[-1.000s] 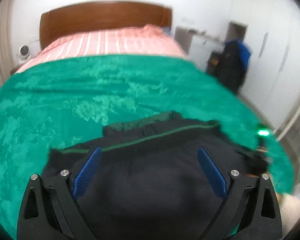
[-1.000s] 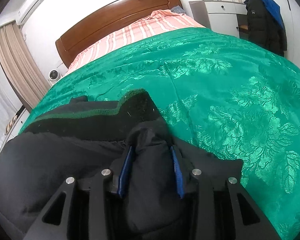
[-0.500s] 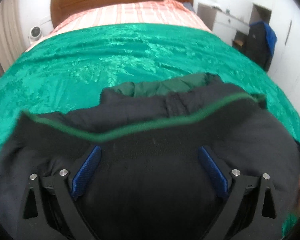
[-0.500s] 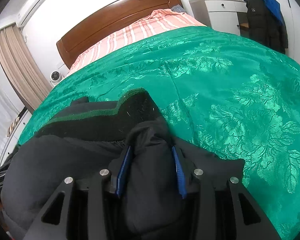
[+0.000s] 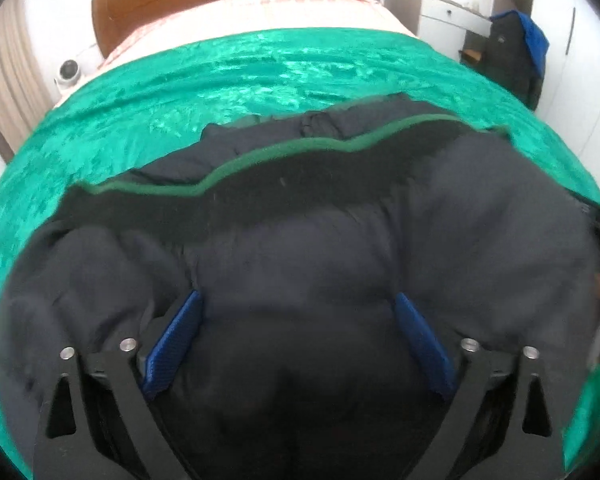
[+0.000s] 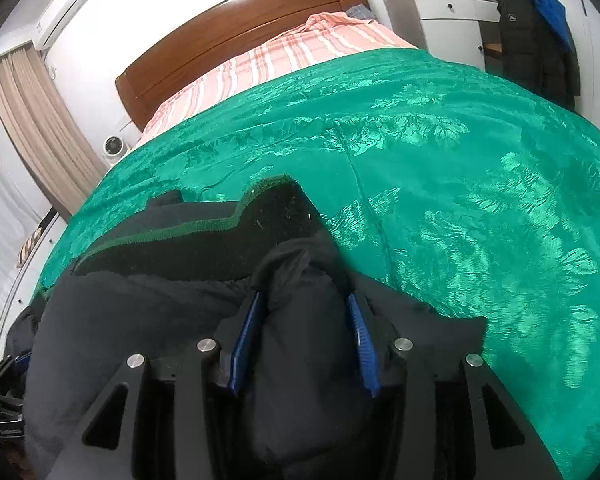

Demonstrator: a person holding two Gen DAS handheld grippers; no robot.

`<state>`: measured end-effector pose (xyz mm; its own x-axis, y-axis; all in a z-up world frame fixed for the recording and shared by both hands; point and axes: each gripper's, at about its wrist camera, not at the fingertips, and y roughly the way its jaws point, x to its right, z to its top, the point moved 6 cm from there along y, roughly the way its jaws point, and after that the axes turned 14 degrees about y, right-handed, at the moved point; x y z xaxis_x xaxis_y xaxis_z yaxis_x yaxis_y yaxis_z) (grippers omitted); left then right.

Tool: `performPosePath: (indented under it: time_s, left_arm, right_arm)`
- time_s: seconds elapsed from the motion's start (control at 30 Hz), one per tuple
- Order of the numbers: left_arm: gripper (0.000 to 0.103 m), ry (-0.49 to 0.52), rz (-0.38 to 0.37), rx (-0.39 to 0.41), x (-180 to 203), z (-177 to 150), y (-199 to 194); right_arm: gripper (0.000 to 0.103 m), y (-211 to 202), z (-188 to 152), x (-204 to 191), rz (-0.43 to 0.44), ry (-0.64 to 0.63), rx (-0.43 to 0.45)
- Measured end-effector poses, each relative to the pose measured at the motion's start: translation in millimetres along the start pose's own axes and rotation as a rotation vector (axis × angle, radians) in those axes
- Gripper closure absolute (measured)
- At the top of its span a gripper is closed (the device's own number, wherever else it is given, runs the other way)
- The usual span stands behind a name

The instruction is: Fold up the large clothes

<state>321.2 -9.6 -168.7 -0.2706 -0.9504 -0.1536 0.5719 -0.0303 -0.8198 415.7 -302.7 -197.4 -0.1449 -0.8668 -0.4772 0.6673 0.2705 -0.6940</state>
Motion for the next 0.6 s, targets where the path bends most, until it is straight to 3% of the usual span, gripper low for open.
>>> performPosePath:
  time_s: [0.07,0.13,0.23,0.33,0.47,0.6]
  left_arm:
    - [0.008,0.046,-0.009,0.021,14,-11,-18]
    - [0.008,0.095,0.033,0.015,25,-24,-15]
    - [0.005,0.072,0.038,0.031,23,-33,3]
    - [0.005,0.067,0.049,0.029,24,-31,4]
    - [0.013,0.038,0.013,0.014,27,-34,-25]
    - [0.012,0.068,0.023,0.056,42,-52,-43]
  right_arm:
    - [0.052,-18,0,4,-0.004,0.024,0.014]
    - [0.050,-44,-6,7,0.027,0.054,0.040]
    - [0.047,-93,-27,5,0.073,0.039,0.092]
    - [0.037,-147,-65,8,0.118,0.033,0.152]
    - [0.030,-192,-124,12,0.120,0.022,0.211]
    - [0.029,-194,-167,8,0.111,-0.041,0.195]
